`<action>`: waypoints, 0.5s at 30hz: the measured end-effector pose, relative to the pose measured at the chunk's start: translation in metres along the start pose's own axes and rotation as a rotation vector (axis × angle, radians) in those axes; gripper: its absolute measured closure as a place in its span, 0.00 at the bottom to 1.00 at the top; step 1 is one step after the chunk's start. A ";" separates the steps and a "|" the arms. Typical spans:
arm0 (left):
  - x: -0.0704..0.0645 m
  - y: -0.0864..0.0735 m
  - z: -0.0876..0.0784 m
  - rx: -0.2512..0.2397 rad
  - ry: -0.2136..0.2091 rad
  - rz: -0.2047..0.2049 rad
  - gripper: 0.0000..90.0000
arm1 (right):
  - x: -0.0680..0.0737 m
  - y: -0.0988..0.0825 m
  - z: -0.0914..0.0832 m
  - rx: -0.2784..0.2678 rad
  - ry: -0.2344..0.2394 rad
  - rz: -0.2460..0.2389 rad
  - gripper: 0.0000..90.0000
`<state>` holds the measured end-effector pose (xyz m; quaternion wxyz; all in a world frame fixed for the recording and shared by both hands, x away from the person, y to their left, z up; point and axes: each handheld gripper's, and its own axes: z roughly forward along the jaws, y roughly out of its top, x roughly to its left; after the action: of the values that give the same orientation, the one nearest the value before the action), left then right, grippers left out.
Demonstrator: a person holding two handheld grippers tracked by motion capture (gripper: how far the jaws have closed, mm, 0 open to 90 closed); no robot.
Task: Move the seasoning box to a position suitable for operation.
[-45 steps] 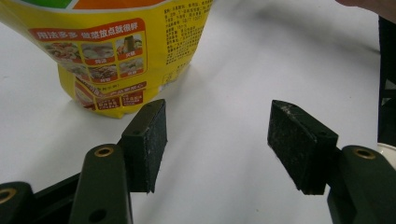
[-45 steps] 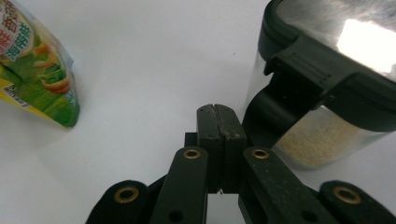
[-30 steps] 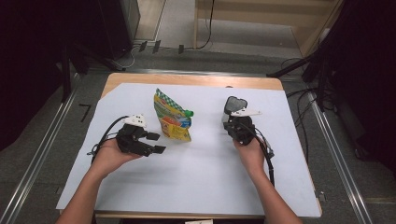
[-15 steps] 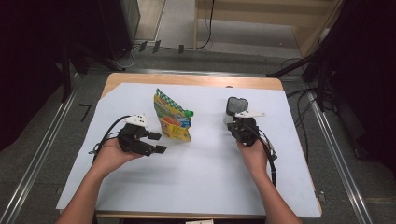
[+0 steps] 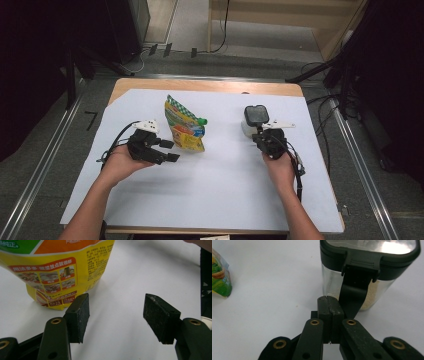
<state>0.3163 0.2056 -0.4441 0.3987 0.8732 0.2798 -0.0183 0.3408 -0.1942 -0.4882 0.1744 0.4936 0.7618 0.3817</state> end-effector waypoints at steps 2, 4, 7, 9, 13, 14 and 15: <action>0.001 0.001 0.000 0.001 -0.006 0.002 0.43 | -0.004 -0.001 -0.002 -0.001 -0.006 0.009 1.00; 0.000 0.002 0.001 0.004 -0.006 0.002 0.43 | -0.008 -0.002 -0.003 0.000 -0.014 0.005 1.00; 0.000 0.003 0.002 0.002 -0.012 0.006 0.43 | -0.014 -0.004 -0.006 0.001 -0.020 0.022 1.00; 0.001 0.003 0.002 0.005 -0.016 0.007 0.43 | -0.015 -0.006 -0.008 0.000 -0.008 0.034 1.00; 0.001 0.003 0.002 0.003 -0.019 0.004 0.43 | -0.011 -0.005 -0.018 -0.015 0.025 0.034 0.99; 0.001 0.003 0.001 0.001 -0.018 0.004 0.43 | -0.010 -0.005 -0.021 -0.020 0.028 0.034 0.98; 0.001 0.003 0.001 0.001 -0.017 0.005 0.43 | -0.009 -0.004 -0.025 -0.032 0.034 0.029 0.96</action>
<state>0.3185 0.2039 -0.4431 0.4008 0.8738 0.2742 -0.0251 0.3259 -0.2134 -0.4759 0.1637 0.4952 0.7513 0.4045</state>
